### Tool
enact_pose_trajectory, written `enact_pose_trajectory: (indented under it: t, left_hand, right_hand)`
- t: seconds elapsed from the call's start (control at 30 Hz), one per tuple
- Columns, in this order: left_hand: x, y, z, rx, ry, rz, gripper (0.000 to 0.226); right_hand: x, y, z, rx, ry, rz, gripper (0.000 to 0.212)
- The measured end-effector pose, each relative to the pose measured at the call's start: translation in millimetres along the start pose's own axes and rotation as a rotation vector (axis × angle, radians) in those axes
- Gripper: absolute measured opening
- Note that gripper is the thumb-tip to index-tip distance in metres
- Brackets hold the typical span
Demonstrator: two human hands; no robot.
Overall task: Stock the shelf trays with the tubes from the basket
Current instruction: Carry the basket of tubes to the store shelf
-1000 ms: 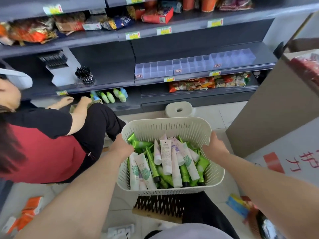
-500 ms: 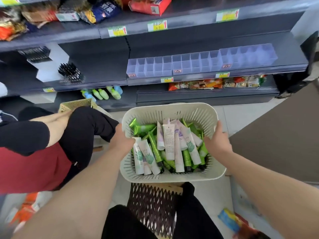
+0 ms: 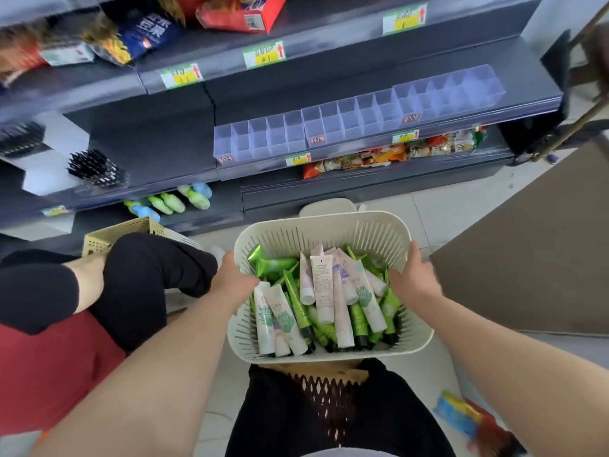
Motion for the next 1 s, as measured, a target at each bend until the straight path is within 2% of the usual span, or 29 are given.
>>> enact_pose_trajectory:
  t: [0.1, 0.27, 0.53, 0.77, 1.0]
  left_hand:
    - [-18, -7, -9, 0.035, -0.010, -0.022, 0.056]
    - [-63, -35, -18, 0.060, 0.001, -0.077, 0.065]
    - [-132, -70, 8, -0.044, 0.045, -0.084, 0.066]
    - [-167, -49, 53, -0.027, 0.006, -0.029, 0.071]
    - [-208, -6, 83, 0.031, -0.086, 0.020, 0.067]
  right_hand:
    - [-3, 12, -18, 0.032, 0.024, 0.020, 0.065]
    - [-7, 37, -60, 0.083, 0.084, 0.079, 0.071]
    - [-38, 60, -107, -0.018, 0.088, 0.088, 0.069]
    - [-103, 39, -114, -0.037, 0.074, 0.019, 0.062]
    - [-188, 14, -131, 0.055, 0.050, -0.009, 0.073]
Point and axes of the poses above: each hand's wrist, its own x-axis away from the middle knuckle, its own y-axis out of the palm, z = x × y, the point moved 3 cm from there along -x, towards the middle knuckle, and after that the axes turned 5 degrees about y, right-handed, at the moved point
